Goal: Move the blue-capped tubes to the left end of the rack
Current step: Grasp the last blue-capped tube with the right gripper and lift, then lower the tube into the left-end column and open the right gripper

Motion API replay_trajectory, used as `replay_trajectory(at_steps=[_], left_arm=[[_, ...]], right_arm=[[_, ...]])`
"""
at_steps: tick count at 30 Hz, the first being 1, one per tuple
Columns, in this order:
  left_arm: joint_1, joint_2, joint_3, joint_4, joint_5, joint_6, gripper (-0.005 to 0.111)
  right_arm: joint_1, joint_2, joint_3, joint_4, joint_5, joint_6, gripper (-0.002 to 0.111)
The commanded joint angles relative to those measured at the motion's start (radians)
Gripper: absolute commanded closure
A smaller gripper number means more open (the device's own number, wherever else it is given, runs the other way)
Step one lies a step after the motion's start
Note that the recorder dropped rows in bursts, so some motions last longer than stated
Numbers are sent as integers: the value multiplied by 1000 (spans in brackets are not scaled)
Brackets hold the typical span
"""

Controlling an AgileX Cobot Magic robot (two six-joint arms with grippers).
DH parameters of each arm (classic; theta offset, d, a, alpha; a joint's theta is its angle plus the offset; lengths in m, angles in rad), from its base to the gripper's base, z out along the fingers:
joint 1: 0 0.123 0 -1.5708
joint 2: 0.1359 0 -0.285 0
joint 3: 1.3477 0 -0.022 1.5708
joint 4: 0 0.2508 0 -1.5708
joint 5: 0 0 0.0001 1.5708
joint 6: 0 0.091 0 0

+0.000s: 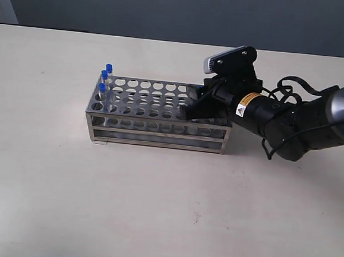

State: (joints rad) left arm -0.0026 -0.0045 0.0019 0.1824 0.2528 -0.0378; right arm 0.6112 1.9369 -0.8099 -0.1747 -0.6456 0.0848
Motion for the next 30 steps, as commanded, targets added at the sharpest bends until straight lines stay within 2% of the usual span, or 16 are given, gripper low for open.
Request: replay_trajectory(at_steps=[1, 2, 3, 5, 11, 16, 24, 30], left_arm=[[-9, 4, -2, 3, -13, -3, 106], [-9, 4, -2, 3, -13, -3, 106], [-9, 4, -2, 3, -13, -3, 106], [-9, 4, -2, 3, -13, -3, 106], [-9, 4, -2, 3, -13, -3, 106], [-9, 4, -2, 3, -13, -3, 106], [-9, 4, -2, 3, -13, -3, 106], [-9, 4, -2, 3, -13, -3, 106]], right_arm=[[-6, 11, 5, 3, -11, -6, 74], [-6, 11, 5, 3, -18, -6, 79], [-6, 11, 5, 3, -28, -4, 95], [-6, 8, 5, 5, -47, -4, 108], [27, -145, -93, -84, -5, 1, 108], [141, -180, -289, -114, 168, 23, 108], [286, -124, -341, -116, 189, 25, 108], [355, -60, -341, -116, 189, 23, 108]])
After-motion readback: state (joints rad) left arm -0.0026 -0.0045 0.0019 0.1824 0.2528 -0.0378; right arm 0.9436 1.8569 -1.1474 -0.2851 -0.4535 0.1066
